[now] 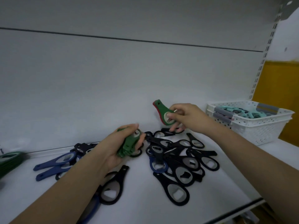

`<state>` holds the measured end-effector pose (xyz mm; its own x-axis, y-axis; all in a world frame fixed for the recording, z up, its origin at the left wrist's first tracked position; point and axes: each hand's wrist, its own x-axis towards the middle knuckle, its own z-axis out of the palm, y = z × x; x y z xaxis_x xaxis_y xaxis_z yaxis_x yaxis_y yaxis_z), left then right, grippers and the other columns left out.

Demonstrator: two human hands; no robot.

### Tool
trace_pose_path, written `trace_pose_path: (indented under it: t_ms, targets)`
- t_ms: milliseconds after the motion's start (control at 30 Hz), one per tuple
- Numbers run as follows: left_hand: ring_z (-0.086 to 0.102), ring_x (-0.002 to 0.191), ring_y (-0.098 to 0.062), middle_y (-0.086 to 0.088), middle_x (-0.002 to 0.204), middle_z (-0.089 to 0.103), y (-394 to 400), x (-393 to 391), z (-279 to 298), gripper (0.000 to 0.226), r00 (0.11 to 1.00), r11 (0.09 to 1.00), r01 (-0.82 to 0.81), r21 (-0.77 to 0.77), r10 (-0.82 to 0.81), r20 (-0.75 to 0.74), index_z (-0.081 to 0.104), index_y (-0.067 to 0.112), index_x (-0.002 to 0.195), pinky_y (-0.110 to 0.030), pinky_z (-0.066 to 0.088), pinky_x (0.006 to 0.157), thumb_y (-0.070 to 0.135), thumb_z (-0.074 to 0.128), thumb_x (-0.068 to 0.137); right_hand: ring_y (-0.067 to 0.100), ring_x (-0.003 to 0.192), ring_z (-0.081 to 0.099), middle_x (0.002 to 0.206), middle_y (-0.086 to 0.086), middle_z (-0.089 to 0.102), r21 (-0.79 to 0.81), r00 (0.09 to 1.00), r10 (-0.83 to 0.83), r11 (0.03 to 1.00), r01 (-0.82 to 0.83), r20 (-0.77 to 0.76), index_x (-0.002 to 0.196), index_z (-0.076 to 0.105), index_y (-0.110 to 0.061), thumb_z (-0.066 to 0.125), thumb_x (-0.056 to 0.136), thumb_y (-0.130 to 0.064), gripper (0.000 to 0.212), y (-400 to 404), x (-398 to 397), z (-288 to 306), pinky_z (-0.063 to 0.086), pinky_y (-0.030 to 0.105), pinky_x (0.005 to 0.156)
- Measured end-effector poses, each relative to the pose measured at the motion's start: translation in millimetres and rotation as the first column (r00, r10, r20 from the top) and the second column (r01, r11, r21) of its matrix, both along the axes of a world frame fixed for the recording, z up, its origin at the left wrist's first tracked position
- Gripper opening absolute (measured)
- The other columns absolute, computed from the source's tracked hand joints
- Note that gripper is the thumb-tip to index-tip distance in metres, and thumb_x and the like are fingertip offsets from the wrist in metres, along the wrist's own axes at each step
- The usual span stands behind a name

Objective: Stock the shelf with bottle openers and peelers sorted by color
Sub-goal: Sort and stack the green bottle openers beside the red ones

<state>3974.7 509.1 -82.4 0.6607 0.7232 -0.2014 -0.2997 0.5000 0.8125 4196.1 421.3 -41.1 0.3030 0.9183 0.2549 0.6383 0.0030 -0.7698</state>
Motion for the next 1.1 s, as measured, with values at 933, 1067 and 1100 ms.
trace_pose_path:
  t_ms: [933, 1067, 1100]
  targets:
    - [0.061, 0.091, -0.005, 0.013, 0.100, 0.064, 27, -29, 5, 0.056, 0.816, 0.070, 0.373, 0.925, 0.450, -0.363, 0.061, 0.039, 0.115, -0.033, 0.053, 0.083, 0.058, 0.081, 0.067, 0.008, 0.044, 0.036, 0.053, -0.002, 0.047, -0.287, 0.926, 0.376, 0.884, -0.369, -0.032, 0.063, 0.058, -0.015, 0.073, 0.086, -0.040, 0.037, 48, -62, -11, 0.030, 0.020, 0.046]
    - [0.062, 0.069, -0.008, 0.005, 0.079, 0.067, 25, -34, 5, 0.053, 0.800, 0.216, 0.421, 0.881, 0.371, -0.472, 0.057, 0.043, 0.116, -0.027, 0.054, 0.063, 0.052, 0.083, 0.071, 0.011, 0.050, 0.038, 0.057, 0.003, 0.049, -0.244, 0.918, 0.389, 0.886, -0.394, -0.069, 0.063, 0.064, -0.015, 0.078, 0.077, -0.045, 0.036, 48, -64, -21, 0.031, 0.021, 0.047]
    - [0.060, 0.067, -0.005, 0.007, 0.078, 0.066, 24, -35, 5, 0.056, 0.788, 0.239, 0.441, 0.865, 0.357, -0.501, 0.056, 0.044, 0.117, -0.023, 0.050, 0.061, 0.050, 0.084, 0.070, 0.013, 0.051, 0.039, 0.059, 0.005, 0.051, -0.235, 0.919, 0.386, 0.889, -0.393, -0.077, 0.065, 0.065, -0.012, 0.078, 0.072, -0.048, 0.039, 49, -65, -24, 0.031, 0.021, 0.048]
